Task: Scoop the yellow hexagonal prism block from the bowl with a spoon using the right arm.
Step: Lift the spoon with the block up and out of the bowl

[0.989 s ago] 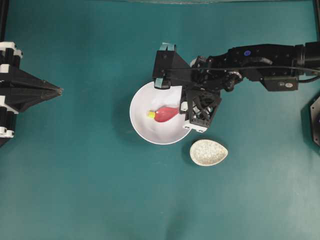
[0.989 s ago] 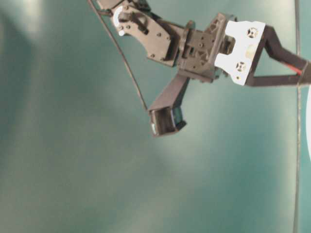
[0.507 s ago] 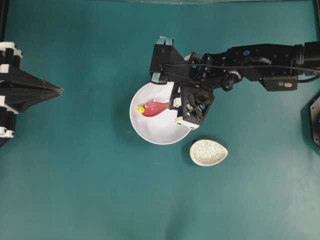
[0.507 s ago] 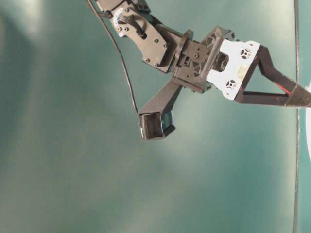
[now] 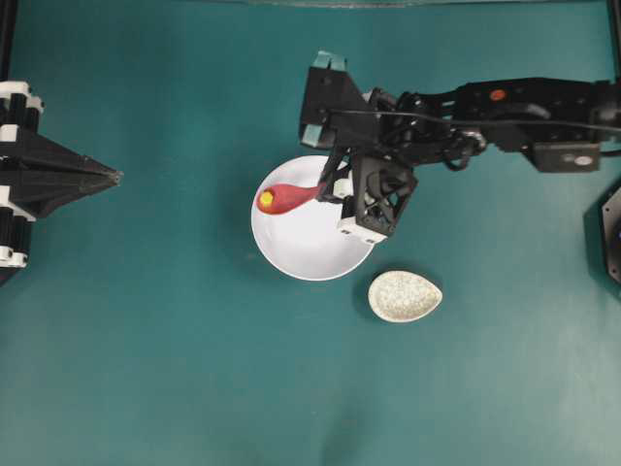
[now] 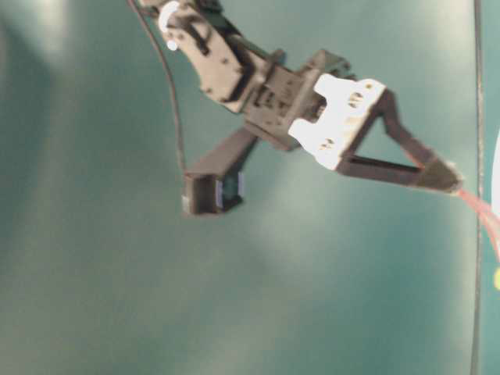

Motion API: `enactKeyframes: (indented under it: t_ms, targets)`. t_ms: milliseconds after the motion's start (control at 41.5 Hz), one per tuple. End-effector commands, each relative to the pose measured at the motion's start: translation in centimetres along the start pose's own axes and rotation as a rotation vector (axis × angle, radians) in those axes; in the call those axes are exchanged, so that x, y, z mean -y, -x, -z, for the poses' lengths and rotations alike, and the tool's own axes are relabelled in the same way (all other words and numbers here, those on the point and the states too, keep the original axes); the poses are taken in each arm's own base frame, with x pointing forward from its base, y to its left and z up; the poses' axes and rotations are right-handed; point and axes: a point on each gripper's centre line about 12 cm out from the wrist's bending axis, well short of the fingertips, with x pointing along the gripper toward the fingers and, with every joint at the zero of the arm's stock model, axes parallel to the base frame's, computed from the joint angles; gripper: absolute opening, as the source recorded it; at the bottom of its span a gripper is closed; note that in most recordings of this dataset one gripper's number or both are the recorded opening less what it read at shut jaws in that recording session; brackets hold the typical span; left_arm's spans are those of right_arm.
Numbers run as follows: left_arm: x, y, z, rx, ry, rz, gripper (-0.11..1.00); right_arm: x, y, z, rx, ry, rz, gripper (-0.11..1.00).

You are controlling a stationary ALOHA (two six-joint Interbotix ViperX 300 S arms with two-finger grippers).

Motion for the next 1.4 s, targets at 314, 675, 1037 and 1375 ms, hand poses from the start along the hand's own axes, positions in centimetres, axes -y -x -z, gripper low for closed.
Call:
enactKeyframes:
  t_ms: [314, 675, 1037, 1375]
  targets:
    - [0.0, -0.2, -0.6, 0.018, -0.005, -0.001, 0.01, -2.0, 8.4, -1.7, 0.426, 0.032, -0.017, 0.23]
    - [0.0, -0.2, -0.8, 0.029, -0.005, -0.001, 0.01, -2.0, 11.1, 0.2, 0.551, -0.006, -0.026, 0.23]
    - [0.0, -0.2, -0.9, 0.034, -0.003, 0.000, 0.01, -2.0, 11.3, 0.3, 0.556, -0.005, -0.027, 0.23]
    - [0.0, -0.1, -0.9, 0.035, -0.003, 0.000, 0.01, -2.0, 11.6, 0.6, 0.557, 0.002, -0.026, 0.23]
